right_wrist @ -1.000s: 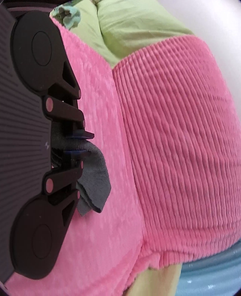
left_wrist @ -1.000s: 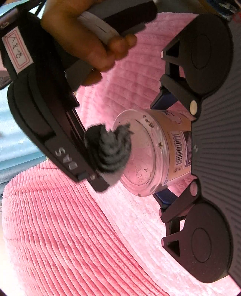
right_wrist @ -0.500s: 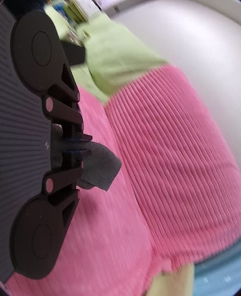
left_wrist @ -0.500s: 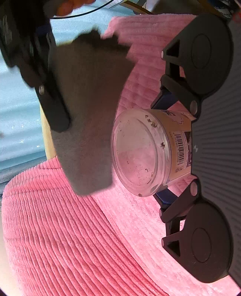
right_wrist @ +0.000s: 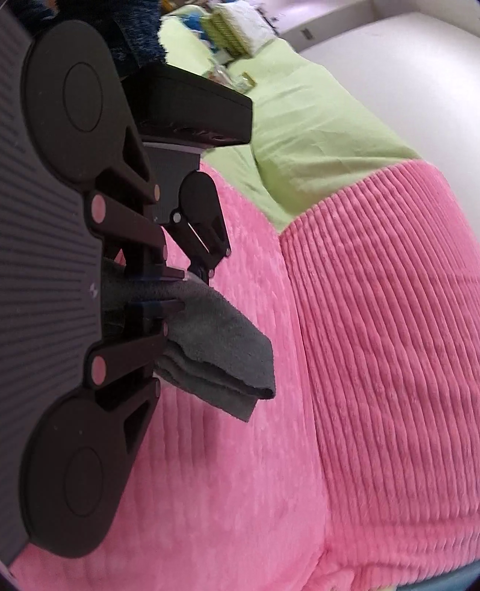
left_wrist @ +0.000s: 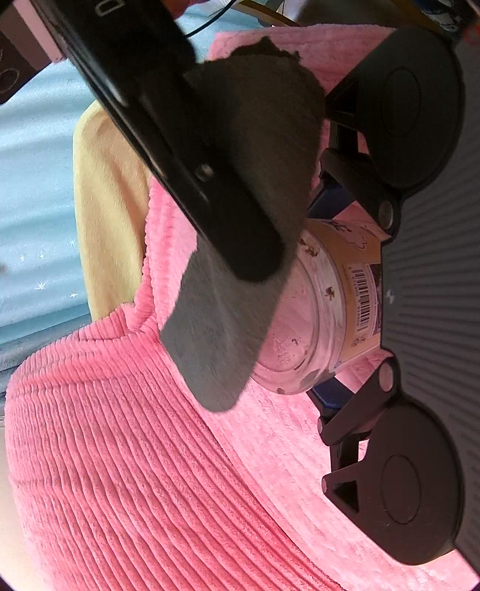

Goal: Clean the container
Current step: 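Rub the grey cloth around the jar rim and inside with the right gripper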

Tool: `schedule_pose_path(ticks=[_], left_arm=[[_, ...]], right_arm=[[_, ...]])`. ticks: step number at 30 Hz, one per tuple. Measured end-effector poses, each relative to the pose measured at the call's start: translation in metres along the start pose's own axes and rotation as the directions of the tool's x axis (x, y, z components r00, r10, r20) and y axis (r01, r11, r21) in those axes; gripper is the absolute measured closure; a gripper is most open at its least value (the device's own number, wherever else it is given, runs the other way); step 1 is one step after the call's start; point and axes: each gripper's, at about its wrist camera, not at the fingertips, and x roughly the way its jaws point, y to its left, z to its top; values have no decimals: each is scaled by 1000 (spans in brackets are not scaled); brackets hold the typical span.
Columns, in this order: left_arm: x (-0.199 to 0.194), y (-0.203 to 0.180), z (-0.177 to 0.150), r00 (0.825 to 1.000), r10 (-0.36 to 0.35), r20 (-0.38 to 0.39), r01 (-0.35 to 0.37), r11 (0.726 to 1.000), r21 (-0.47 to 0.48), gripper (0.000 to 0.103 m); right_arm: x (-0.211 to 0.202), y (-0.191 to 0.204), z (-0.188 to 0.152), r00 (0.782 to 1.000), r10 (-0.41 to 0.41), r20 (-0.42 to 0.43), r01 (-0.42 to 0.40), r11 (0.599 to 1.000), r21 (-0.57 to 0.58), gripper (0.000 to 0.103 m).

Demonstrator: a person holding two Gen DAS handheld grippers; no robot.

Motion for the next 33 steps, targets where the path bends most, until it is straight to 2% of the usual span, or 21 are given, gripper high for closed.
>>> schedule_pose_path(ticks=[1,10,14,20,24,33], left_arm=[[-1,-11,4,1000,15,-6,-15,1000,-9,15],[-11,-8,-1,1000,14,-13,-14,1000,-23,15],[-14,-5,-1,1000,17,-18,-18,999,-28,15],[-12,3,2,999,18,-26,-19,999,-43,15],[-15,6,2,999,22,-23,-23,999,-28,15],[-25,23,-1,1000,15,-13,-15,1000,-7,15]], right_arm=[[2,5,0,1000,4,-2,-4,1000,-13,95],[24,12,6,998,60,-2,-60,996,-69,95],[34,9,11,998,56,20,-55,997,-61,97],[47,5,18,996,-40,79,44,998,-47,97],[53,0,22,984,-134,120,137,990,-20,97],[40,-22,24,960,-254,117,246,966,82,96]])
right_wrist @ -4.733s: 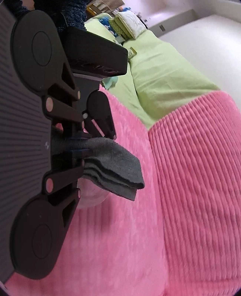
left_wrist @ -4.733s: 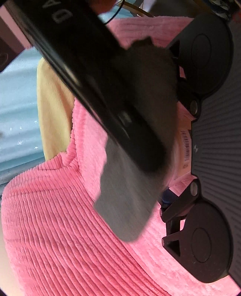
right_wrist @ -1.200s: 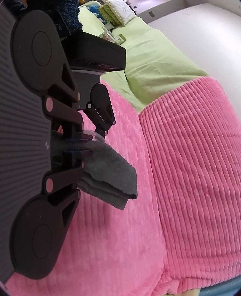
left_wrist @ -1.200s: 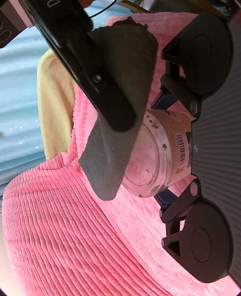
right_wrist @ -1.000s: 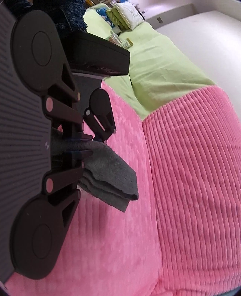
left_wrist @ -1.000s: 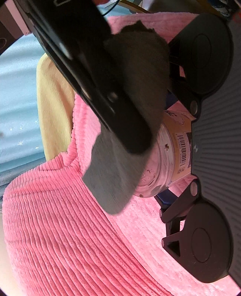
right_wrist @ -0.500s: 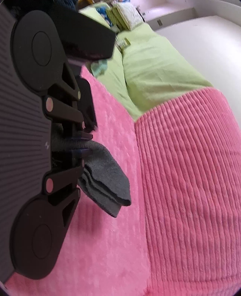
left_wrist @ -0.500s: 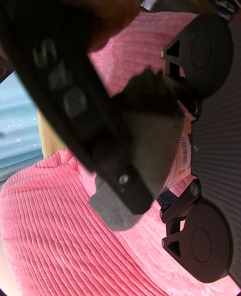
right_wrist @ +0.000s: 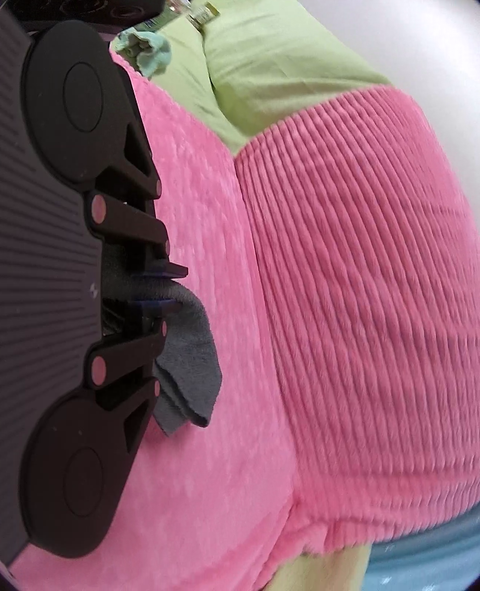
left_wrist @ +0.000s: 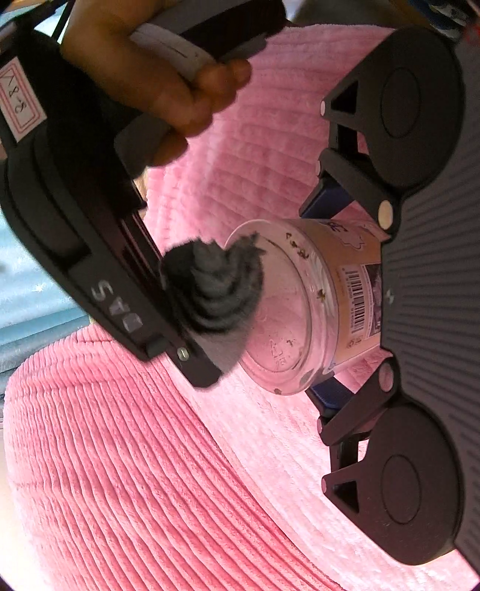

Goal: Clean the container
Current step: 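Rub the grey cloth around the jar rim and inside with the right gripper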

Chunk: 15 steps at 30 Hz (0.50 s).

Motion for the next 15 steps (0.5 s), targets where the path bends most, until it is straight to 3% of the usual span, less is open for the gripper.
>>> schedule_pose_path(ticks=[6,12,15], left_arm=[[-6,18,-4,1000,-1,7,1,1000,13,15],[1,25,-3,1000,-7,6,7,1000,16,15],[2,12,-2,1000,-8,5,8,1000,18,15]], right_arm=[[-22,-24,-6,996,-73,-53,76,995,59,95],[-65,-26,-21,990,140,0,-140,989,56,95],[-66,-24,-26,977,209,-52,-207,978,38,95]])
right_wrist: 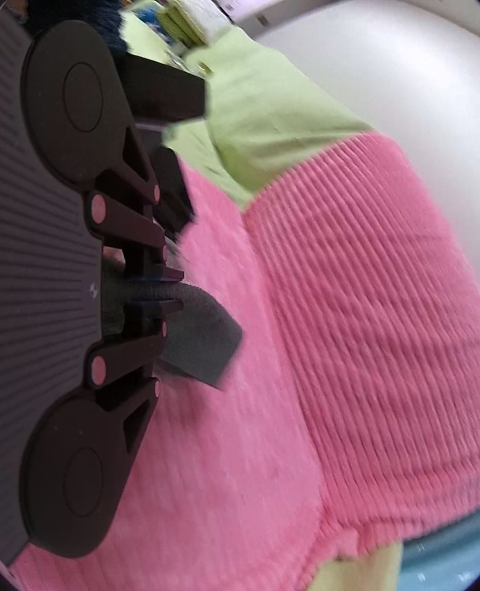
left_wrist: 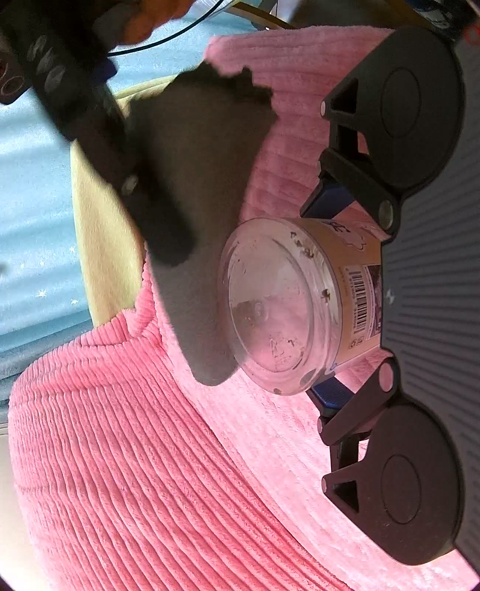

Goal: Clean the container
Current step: 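Rub the grey cloth around the jar rim and inside with the right gripper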

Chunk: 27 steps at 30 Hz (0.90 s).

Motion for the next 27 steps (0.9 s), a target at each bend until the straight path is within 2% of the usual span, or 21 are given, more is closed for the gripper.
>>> schedule_pose_path(ticks=[4,6,9,17,21,27], left_arm=[[-3,4,-2,1000,-1,1,1,1000,4,15],[15,-24,-2,1000,-3,-2,3,1000,-1,15],[16,-25,-1,1000,-1,-2,1,1000,3,15],[18,-32,-1,1000,12,0,-12,999,31,15],[19,-32,-1,1000,13,-5,-13,1000,23,15],[22,-31,-1,1000,14,-12,-14,1000,12,15]], right_arm=[[5,7,-2,997,40,-68,-43,998,-55,95],[7,14,-3,993,74,-96,-83,992,-99,95],[15,26,-6,987,102,-123,-120,981,-154,95],[44,40,7,978,157,-138,-180,967,-179,97],[62,31,15,982,157,-102,-170,976,-135,98],[84,30,23,998,63,-27,-66,990,-121,98]])
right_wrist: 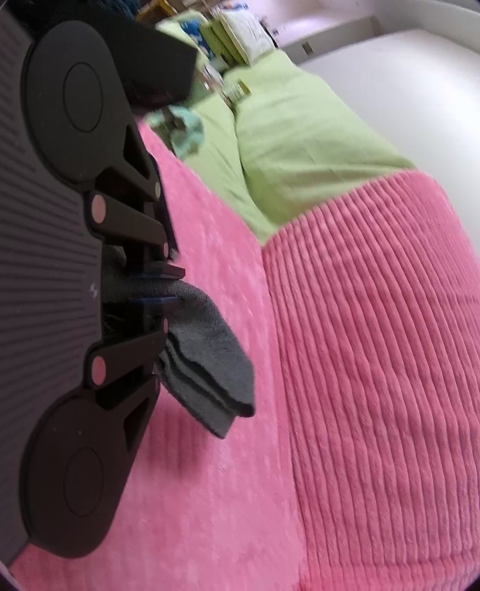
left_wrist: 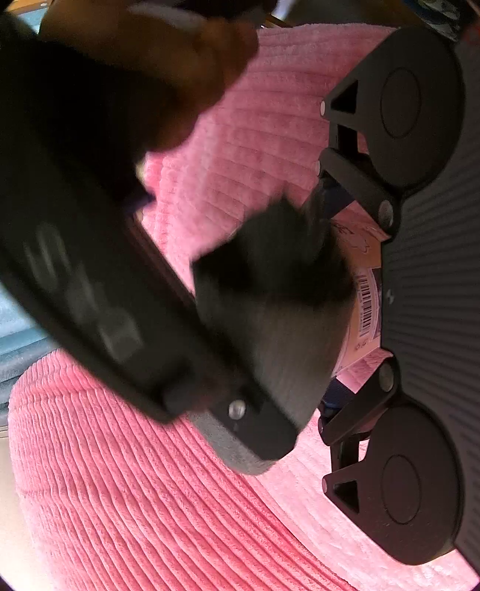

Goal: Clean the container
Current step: 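Rub the grey cloth around the jar rim and inside with the right gripper, then drop the grey cloth onto the blanket beside the jar from the right gripper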

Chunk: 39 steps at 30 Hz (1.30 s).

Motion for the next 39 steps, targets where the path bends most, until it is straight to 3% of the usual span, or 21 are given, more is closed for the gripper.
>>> schedule_pose_path(ticks=[5,10,17,20,23,25,27,29,32,34,36,37,39], left_arm=[[3,3,0,1000,-9,-4,9,1000,-27,15],[5,4,0,1000,-12,-3,12,999,-34,15],[7,3,0,1000,-7,4,7,1000,-27,15],[7,4,0,1000,-7,3,7,999,-33,15],[8,6,1,1000,-7,0,7,999,-41,15],[8,1,3,1000,0,-2,0,999,-40,15],[7,0,7,1000,4,-6,-4,999,-42,15],[5,0,9,1000,7,-9,-8,999,-48,15],[-1,-3,8,1000,12,-12,-13,998,-56,15],[-4,-6,8,1000,15,-13,-16,998,-58,15],[-4,-7,8,1000,18,-13,-19,998,-57,15],[-8,10,1,1000,-2,-8,1,999,-41,15],[-10,27,-5,1000,-20,-6,20,1000,-24,14]], right_arm=[[11,1,1,991,-126,36,127,992,-14,97],[12,0,5,963,-262,56,264,964,-31,96],[-16,-17,10,879,-474,52,472,880,40,96],[-50,-16,10,829,-550,102,548,835,56,95],[-88,-6,7,799,-574,178,572,817,65,96],[-101,7,2,766,-609,206,619,785,20,95],[-97,19,-4,733,-656,183,677,729,-97,95],[-81,23,-15,726,-681,99,684,699,-206,95],[-49,10,-39,735,-671,-94,633,730,-259,96],[-32,5,-52,736,-657,-164,605,746,-278,95],[-25,9,-56,727,-662,-182,600,741,-300,94],[-25,12,-56,725,-666,-178,603,738,-304,92],[-35,13,-52,750,-637,-177,602,768,-217,89]])
